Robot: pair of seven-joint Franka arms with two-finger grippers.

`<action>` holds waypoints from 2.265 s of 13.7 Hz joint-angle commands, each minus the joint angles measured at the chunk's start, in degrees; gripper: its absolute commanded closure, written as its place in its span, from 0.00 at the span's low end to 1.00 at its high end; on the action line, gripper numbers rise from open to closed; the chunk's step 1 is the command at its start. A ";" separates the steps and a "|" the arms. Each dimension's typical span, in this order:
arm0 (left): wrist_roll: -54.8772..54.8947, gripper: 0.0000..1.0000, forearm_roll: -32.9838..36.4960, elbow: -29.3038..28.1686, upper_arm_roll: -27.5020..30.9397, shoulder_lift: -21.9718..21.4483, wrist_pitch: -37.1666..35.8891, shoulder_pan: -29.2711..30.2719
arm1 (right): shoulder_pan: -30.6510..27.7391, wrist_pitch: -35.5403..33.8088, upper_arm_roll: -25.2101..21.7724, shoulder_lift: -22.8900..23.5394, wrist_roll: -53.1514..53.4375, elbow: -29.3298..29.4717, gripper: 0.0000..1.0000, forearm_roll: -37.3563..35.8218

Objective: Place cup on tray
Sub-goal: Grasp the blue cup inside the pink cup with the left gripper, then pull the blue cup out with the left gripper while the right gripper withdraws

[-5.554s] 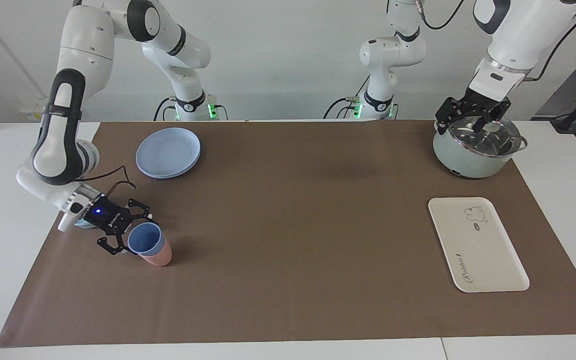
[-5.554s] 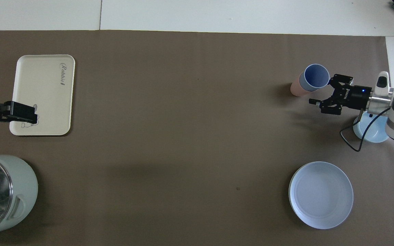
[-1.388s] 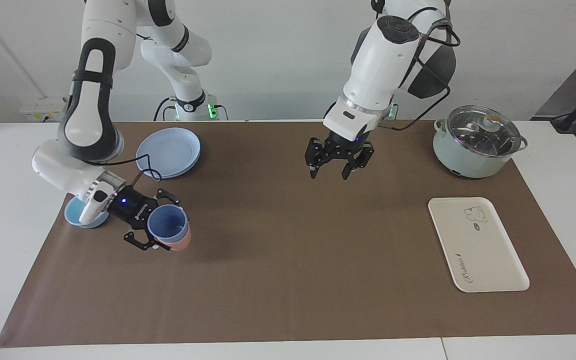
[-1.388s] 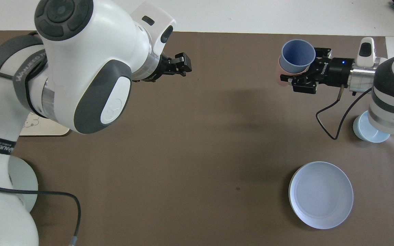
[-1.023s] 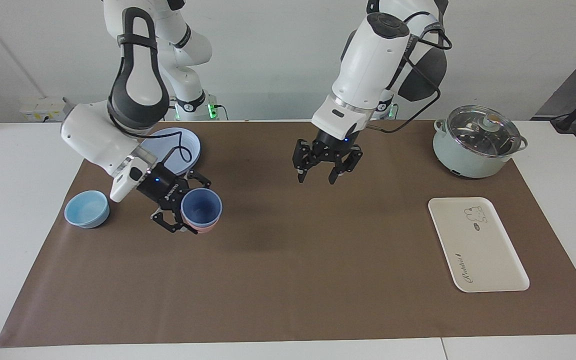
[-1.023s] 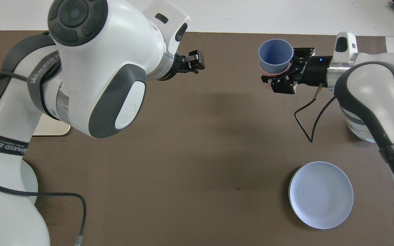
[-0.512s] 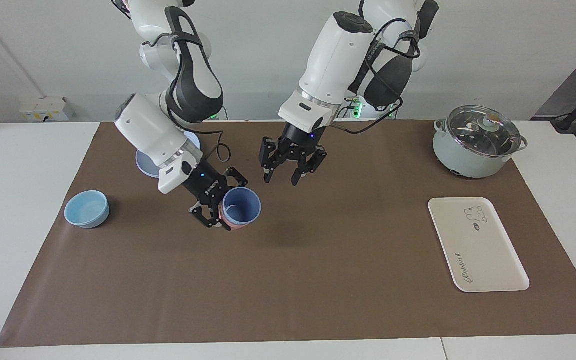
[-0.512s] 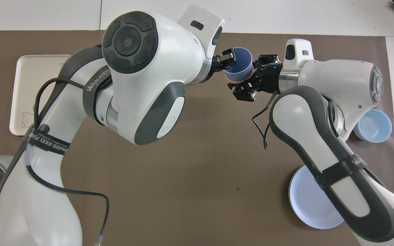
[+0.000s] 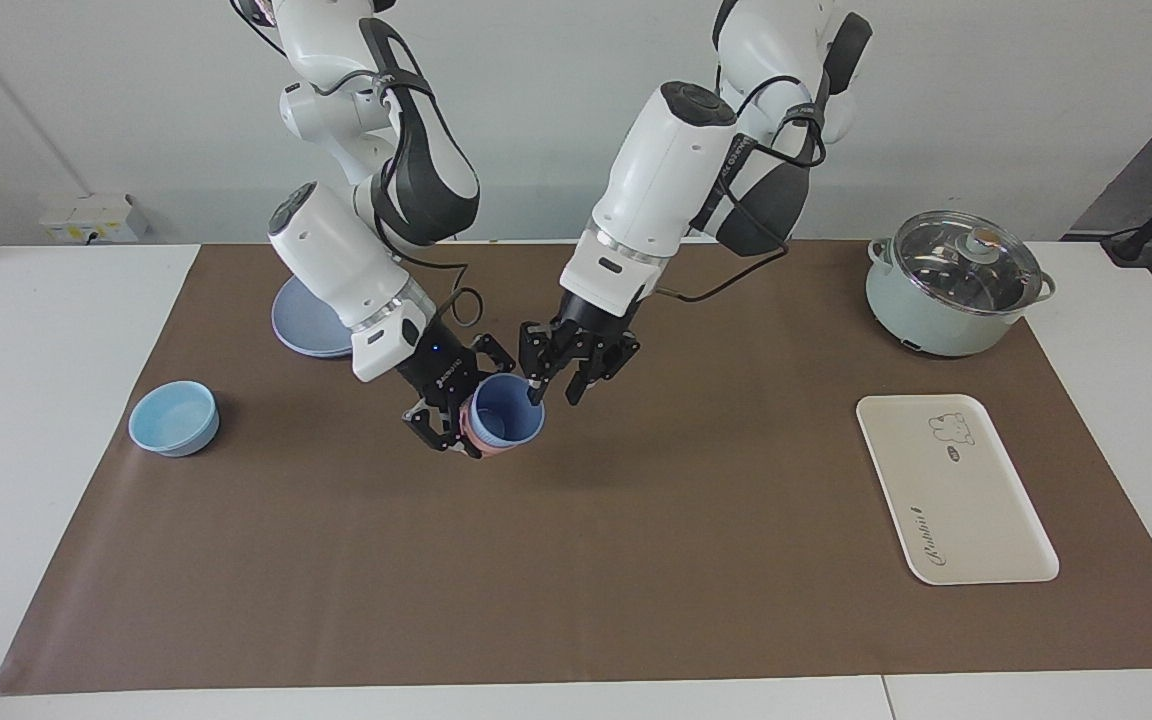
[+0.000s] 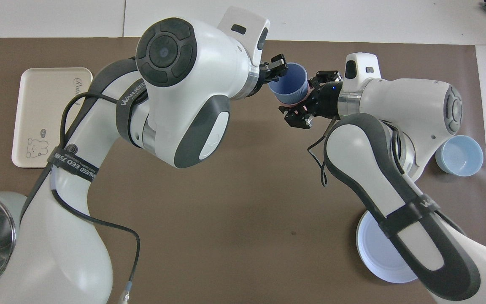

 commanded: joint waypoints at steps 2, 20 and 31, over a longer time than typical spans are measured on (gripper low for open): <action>-1.27 0.56 -0.77 0.20 0.34 1.21 1.36 -0.54 | 0.48 1.32 -0.02 -1.35 1.05 -1.63 1.00 -2.52; -1.36 1.00 -3.32 6.51 -0.27 1.12 -7.24 2.25 | 0.39 1.32 -0.02 -1.35 1.05 -1.54 1.00 -2.52; 13.47 1.00 9.22 2.60 0.78 -5.99 -15.80 24.31 | -8.81 -1.39 0.06 -1.26 -9.38 -1.02 1.00 3.41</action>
